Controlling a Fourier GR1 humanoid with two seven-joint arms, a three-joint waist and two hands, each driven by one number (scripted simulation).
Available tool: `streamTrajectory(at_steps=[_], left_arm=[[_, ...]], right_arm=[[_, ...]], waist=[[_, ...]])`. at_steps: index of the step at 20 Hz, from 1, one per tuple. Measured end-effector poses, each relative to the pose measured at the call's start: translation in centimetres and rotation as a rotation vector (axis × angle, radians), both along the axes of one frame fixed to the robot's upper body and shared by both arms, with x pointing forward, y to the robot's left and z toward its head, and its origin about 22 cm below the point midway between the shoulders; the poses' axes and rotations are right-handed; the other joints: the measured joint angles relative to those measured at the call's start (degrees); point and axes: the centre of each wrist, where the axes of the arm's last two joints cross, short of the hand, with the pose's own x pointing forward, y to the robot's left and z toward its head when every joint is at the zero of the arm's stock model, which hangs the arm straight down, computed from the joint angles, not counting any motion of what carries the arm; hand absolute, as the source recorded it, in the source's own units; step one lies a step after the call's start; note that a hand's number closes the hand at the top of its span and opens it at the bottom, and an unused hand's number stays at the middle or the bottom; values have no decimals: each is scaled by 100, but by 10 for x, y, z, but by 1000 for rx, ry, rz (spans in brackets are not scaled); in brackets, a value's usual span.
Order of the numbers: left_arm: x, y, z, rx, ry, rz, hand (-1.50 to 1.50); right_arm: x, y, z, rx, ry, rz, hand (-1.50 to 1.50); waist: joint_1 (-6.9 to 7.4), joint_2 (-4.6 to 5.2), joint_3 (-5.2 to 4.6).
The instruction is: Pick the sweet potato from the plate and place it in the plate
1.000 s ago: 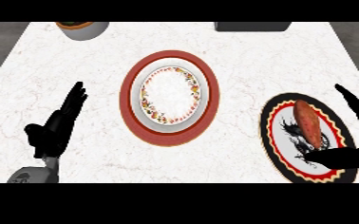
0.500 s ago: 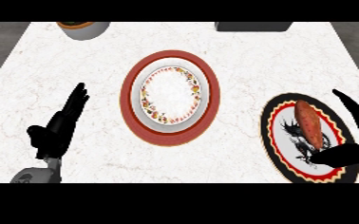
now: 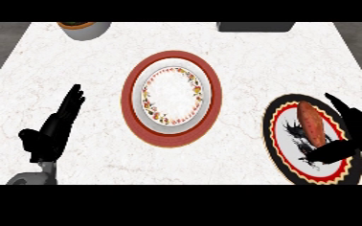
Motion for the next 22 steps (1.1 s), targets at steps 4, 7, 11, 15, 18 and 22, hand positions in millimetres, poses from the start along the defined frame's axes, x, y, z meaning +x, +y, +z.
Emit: streamTrajectory(at_steps=[4,7,11,15,18,22], left_arm=[[6,1,3,-3,6,-5,0],[7,-2,1,-5,6,-1,0],[0,-1,1,-7,5,-5,0],[-1,-2,0,-7,3,-6,0],[3,-6,-2,1,2,-2,0],[4,-1,-3,-2,2,-10,0]], right_arm=[[9,-1,-19,-35,27,-3,-150],[12,-2,-29,-49,42,-16,-150],[17,-10,-43,-31,51,-6,150],[21,-10,-46,-24,50,59,150],[26,-12,-50,-19,40,83,150],[30,-10,-55,-33,8,108,150]], waist=[[6,2,0],[-1,1,0],[3,-1,-3],[-6,-23,-39],[-11,-30,-53],[-20,-33,-58]])
